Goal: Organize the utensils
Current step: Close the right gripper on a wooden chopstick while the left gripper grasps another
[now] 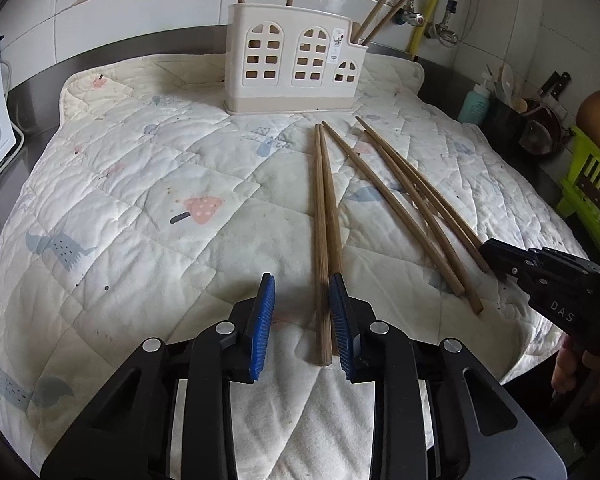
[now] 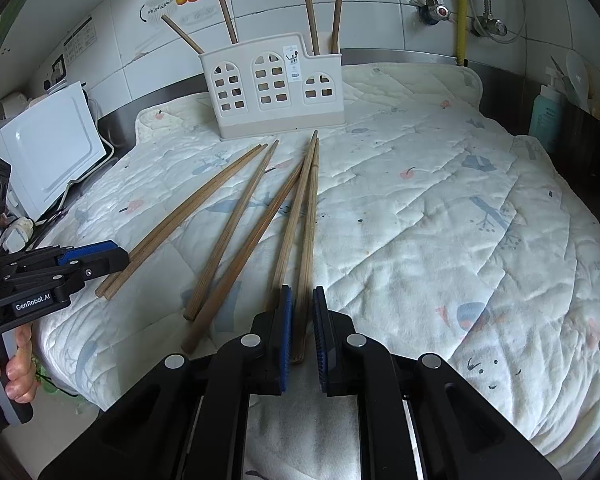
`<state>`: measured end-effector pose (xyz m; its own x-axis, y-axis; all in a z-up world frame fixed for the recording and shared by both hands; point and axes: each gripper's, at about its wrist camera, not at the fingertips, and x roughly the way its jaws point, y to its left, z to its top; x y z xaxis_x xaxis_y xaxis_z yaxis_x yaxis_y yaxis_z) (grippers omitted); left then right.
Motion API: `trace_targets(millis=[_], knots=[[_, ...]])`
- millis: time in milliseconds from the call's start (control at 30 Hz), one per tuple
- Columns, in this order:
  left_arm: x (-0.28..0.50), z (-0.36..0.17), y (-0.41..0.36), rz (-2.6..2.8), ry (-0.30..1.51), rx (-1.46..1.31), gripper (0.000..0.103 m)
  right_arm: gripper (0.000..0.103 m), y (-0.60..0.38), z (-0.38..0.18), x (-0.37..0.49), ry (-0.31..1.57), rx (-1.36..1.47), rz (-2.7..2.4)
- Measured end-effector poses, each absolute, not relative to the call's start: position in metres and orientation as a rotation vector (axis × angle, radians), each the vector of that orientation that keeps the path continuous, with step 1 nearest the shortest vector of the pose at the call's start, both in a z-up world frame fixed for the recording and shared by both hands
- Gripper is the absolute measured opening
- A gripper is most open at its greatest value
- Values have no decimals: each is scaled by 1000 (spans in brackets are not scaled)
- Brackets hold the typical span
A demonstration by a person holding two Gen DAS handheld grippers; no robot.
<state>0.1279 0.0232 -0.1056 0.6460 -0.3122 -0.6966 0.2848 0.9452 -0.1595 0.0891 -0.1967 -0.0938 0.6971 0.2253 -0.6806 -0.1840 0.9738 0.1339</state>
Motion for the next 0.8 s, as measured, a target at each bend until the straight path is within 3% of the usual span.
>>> trace_targets(millis=[400,567,800], knots=[[123,-111,2,-302,750,117,23,10,-196,-95,88,753,45,219],[121,-109,4,-314,748,40,17,9,-194,-94,86,734,19,208],[120,-111,1,-333,735,46,17,8,-194,-96,88,731,28,209]])
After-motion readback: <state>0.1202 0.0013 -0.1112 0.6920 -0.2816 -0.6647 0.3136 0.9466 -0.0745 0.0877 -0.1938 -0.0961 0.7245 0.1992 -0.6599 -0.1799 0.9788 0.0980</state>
